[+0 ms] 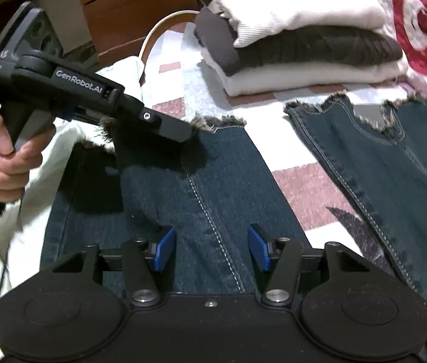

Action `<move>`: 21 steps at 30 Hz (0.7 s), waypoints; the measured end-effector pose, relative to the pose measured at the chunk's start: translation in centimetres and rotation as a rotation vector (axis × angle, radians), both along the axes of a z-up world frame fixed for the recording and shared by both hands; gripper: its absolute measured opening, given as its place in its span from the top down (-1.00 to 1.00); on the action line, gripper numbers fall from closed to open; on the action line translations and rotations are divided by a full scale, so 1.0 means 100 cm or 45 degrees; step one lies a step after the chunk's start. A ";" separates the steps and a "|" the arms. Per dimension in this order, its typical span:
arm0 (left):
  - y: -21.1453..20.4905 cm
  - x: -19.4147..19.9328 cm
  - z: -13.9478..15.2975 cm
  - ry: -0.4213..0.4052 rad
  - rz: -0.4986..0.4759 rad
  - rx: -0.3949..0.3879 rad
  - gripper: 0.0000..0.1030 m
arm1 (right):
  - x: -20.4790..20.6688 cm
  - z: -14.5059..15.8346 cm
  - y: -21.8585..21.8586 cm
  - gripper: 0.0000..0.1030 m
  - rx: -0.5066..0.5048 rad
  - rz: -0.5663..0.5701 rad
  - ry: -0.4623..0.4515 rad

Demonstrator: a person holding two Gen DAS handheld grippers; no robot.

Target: Fold clothes

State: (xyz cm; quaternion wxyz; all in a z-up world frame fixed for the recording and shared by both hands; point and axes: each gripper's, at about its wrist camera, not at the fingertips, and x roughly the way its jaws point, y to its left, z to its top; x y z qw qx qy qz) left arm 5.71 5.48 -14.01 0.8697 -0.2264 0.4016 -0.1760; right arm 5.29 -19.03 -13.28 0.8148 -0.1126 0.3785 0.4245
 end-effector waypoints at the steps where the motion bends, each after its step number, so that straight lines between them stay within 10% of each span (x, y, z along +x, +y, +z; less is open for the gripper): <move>1: -0.002 0.000 0.000 -0.001 -0.030 0.041 0.94 | 0.000 -0.002 0.003 0.06 -0.003 0.006 -0.007; 4: -0.009 0.000 -0.001 -0.011 -0.129 0.161 0.80 | -0.003 -0.001 0.005 0.26 0.011 0.010 -0.012; 7: -0.020 0.009 0.001 -0.025 -0.260 0.239 -0.01 | -0.005 -0.002 0.002 0.26 0.031 -0.017 -0.021; 11: -0.022 0.012 0.005 -0.018 -0.263 0.267 -0.08 | -0.008 -0.004 -0.001 0.26 0.058 -0.051 -0.032; 15: -0.022 0.013 0.009 -0.011 -0.245 0.287 0.00 | -0.008 -0.003 -0.003 0.26 0.064 -0.059 -0.030; 18: -0.022 0.014 0.013 -0.006 -0.231 0.302 0.94 | -0.009 -0.002 -0.004 0.26 0.057 -0.065 -0.032; 21: -0.022 0.014 0.016 -0.001 -0.218 0.317 0.95 | -0.011 0.004 -0.011 0.16 0.068 -0.104 -0.030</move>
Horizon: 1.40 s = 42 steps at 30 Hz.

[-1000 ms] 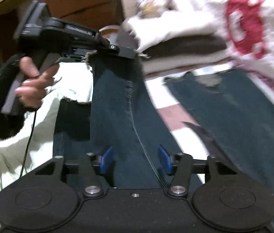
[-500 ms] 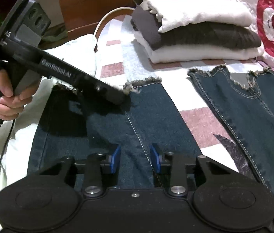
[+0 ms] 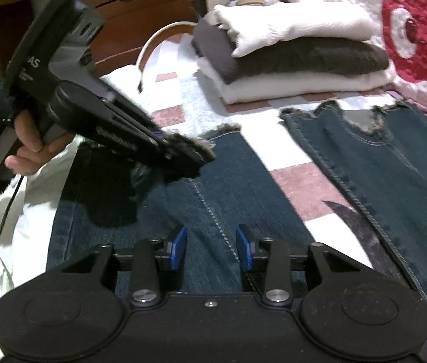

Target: Fold clothes

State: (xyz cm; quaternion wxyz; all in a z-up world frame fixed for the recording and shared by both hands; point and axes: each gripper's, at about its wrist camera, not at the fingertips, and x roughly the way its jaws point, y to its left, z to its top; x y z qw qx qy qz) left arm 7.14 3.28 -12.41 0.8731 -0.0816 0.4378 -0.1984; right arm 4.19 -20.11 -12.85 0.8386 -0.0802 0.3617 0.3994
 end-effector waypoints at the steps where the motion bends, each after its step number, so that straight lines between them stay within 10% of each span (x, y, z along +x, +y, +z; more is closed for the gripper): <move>1: 0.004 -0.002 0.005 -0.019 0.015 -0.050 0.95 | -0.001 0.004 -0.004 0.15 0.006 -0.011 -0.015; 7: 0.039 -0.012 0.044 -0.201 0.141 -0.641 0.95 | 0.001 0.047 -0.039 -0.15 0.138 0.005 -0.095; 13: 0.025 0.002 0.058 -0.275 0.075 -0.705 0.95 | 0.035 0.065 -0.054 -0.40 0.157 0.005 0.002; 16: 0.016 0.006 0.056 -0.273 0.058 -0.673 0.95 | 0.053 0.049 -0.061 -0.30 0.223 -0.015 0.226; 17: 0.017 0.004 0.054 -0.273 0.054 -0.656 0.95 | 0.055 0.044 -0.064 -0.04 0.255 -0.023 0.274; 18: 0.018 0.001 0.053 -0.283 0.055 -0.626 0.95 | 0.056 0.039 -0.066 0.76 0.285 -0.031 0.310; 19: 0.018 -0.002 0.053 -0.302 0.058 -0.585 0.95 | 0.054 0.039 -0.068 0.78 0.304 -0.045 0.305; 23: 0.004 -0.003 0.049 -0.386 0.070 -0.206 0.84 | 0.052 0.052 -0.069 0.79 0.209 -0.169 0.086; 27: -0.016 -0.001 0.018 -0.247 0.046 0.141 0.30 | 0.066 0.034 -0.048 0.80 -0.132 -0.219 -0.117; 42: 0.027 -0.069 0.011 0.156 0.458 0.000 -0.30 | -0.087 0.056 -0.204 -0.01 0.026 -0.784 -0.002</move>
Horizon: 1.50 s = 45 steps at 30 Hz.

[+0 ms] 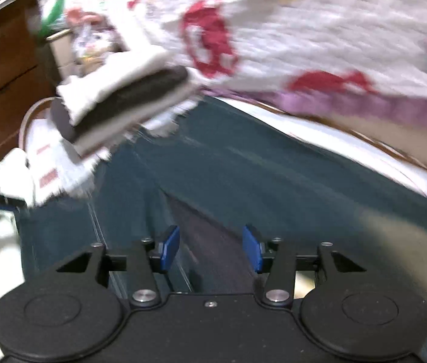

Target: Fold clothes

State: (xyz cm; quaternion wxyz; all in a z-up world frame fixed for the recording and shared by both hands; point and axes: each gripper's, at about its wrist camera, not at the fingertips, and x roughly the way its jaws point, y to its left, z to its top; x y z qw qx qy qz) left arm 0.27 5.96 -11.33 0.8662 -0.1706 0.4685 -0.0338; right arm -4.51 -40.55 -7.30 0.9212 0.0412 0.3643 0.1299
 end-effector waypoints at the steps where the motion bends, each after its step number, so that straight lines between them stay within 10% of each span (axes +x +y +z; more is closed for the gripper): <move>1: 0.003 -0.004 0.001 0.017 0.026 -0.018 -0.31 | -0.021 0.001 -0.018 -0.01 -0.015 -0.049 0.019; 5: -0.005 0.001 -0.014 0.089 0.111 -0.151 -0.45 | -0.092 0.007 -0.087 -0.01 -0.058 -0.309 0.137; 13: -0.045 0.008 -0.018 -0.006 0.126 0.130 -0.47 | -0.192 0.003 -0.183 -0.03 0.240 -0.883 0.225; 14: -0.051 0.008 -0.018 -0.028 0.110 0.190 -0.08 | -0.199 0.001 -0.190 -0.03 0.293 -0.934 0.227; 15: -0.055 0.007 -0.012 -0.057 0.091 0.230 0.77 | -0.200 -0.001 -0.195 -0.04 0.332 -0.959 0.229; 16: -0.056 0.004 -0.001 -0.095 0.069 0.248 0.94 | -0.201 -0.003 -0.199 -0.04 0.366 -0.977 0.229; 25: -0.063 -0.037 0.088 -0.350 -0.086 0.359 0.94 | -0.159 0.010 -0.197 -0.04 0.042 -0.610 0.207; 29: -0.053 -0.042 0.061 -0.250 -0.027 0.365 0.93 | -0.150 -0.006 -0.185 -0.07 -0.179 -0.391 0.152; 45: -0.025 -0.055 -0.009 0.003 0.184 0.314 0.86 | -0.142 -0.039 -0.166 -0.23 -0.368 -0.105 0.066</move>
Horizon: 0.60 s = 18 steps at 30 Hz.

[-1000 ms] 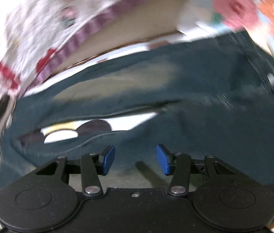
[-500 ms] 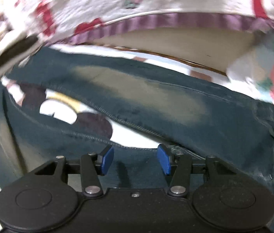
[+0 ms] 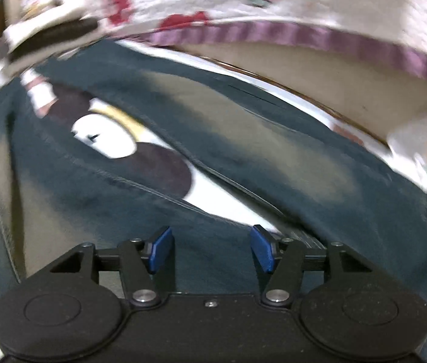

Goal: Fold clothes
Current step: 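Pinch the hem corner with the left gripper while the right gripper pinches the waist seam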

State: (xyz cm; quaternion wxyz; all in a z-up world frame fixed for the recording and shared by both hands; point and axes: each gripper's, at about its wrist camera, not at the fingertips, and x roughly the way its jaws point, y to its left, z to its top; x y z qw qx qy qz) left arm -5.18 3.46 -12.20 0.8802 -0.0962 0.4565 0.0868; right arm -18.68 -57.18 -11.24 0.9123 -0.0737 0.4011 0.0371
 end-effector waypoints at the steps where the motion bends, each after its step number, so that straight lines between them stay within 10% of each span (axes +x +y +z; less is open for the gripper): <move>1: -0.003 0.000 0.000 0.003 -0.015 0.027 0.86 | 0.004 0.000 0.003 -0.24 0.005 0.050 -0.001; 8: -0.005 -0.002 0.002 -0.001 -0.033 0.051 0.86 | 0.031 -0.010 0.002 -0.23 0.091 0.277 0.062; 11: -0.004 -0.004 0.002 -0.009 -0.034 0.042 0.86 | 0.026 -0.008 0.006 0.58 0.137 0.225 0.015; 18: 0.000 -0.007 0.002 -0.028 -0.036 0.023 0.88 | 0.020 0.013 -0.001 0.91 0.253 0.001 -0.163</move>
